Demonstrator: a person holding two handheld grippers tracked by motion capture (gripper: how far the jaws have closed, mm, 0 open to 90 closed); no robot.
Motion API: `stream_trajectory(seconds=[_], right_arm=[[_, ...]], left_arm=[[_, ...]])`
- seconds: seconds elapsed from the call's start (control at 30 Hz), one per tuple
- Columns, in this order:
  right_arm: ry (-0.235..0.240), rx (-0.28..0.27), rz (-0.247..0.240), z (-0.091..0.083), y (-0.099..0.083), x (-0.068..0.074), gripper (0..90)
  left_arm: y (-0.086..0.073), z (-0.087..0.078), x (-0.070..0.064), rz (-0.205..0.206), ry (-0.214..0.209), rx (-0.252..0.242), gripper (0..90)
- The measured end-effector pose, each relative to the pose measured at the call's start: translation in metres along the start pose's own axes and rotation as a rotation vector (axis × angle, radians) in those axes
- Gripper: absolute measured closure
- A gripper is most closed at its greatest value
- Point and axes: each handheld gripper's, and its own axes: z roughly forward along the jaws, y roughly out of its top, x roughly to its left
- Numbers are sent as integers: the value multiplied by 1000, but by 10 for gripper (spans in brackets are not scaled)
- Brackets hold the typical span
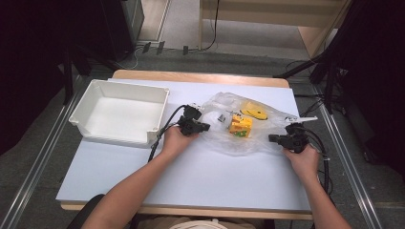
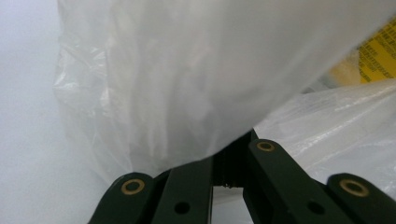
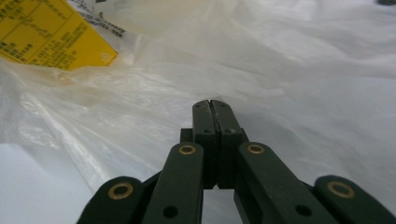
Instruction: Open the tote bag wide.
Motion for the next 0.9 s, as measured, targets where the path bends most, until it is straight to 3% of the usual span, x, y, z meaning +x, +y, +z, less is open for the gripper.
stream_trajectory(seconds=[0.23,0.57,0.7,0.83,0.9], right_arm=[[-35,-9,33,-8,-3,-10,900],[-74,-28,83,-18,-11,-31,900],[-117,-38,135,-25,-15,-41,900],[-182,-46,143,-33,-19,-49,900],[-163,-55,170,-34,-21,-52,900]], left_arm=[[0,-1,4,-24,6,-8,900],[-1,-3,4,-17,28,2,900],[-1,-4,4,-29,46,-3,900],[-1,-5,7,-60,44,-5,900],[0,-5,6,-60,52,6,900]])
